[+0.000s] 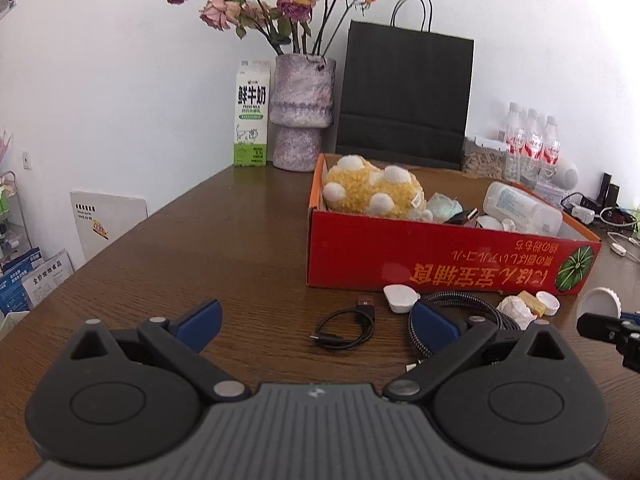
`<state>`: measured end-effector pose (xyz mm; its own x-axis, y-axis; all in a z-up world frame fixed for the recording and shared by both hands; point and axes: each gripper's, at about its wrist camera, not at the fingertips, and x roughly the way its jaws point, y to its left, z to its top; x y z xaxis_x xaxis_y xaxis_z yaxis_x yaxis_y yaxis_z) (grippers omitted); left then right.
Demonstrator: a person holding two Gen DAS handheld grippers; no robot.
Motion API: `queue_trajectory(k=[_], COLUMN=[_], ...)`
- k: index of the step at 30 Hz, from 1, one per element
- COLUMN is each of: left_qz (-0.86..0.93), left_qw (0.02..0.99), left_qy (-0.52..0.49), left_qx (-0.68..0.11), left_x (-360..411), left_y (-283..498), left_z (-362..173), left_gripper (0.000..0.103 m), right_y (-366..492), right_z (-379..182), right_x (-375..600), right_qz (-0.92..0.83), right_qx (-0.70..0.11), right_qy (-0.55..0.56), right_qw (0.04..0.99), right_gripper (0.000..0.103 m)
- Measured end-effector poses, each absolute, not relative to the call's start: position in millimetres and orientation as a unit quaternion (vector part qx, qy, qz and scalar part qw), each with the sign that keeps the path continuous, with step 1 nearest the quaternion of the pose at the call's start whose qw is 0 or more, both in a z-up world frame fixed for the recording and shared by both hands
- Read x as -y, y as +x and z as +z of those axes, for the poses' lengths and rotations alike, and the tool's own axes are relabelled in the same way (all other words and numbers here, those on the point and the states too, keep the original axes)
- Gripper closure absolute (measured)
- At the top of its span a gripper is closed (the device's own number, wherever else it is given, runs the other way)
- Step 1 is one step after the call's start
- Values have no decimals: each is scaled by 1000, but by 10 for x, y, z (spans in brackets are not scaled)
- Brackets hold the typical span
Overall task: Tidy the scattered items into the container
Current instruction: 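Grasp the white cap with the right tool while the left tool grasps the short black USB cable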
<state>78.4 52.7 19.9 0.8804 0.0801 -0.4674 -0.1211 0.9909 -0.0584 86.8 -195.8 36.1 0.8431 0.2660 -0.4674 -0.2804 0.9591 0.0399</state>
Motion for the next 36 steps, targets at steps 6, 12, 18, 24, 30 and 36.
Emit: queue_trajectory(k=[6,12,18,24,30,36], left_qz=[54,40,38,42,30,32], left_qw=[962,953,947,946,948,951], left_qy=[-36,-21,-16,-12,-1,-10], left_qx=[-264,-298,-319,-321,-317,-308], left_x=[-536,-493,-455,-438,-378,-379], left_y=[976,1170,1260,1262,1222,1164], left_z=[145,95,50,46,53,69], left_gripper=[6,23,37,39,58,62], right_y=[996,1087,1084,1057,1047,1051], right_z=[351,349,352,367,370,368], right_x=[2022,2084,2098,2081,2087,2101], right_qz=[136,131,131,131,127,123], right_qx=[-239,-237,-230,-222,-220,-222], right_qy=[-17,-7,-5,-11,-10,-6], right_qw=[961,963,964,966,967,967], right_gripper=[89,89,89,89,89,89])
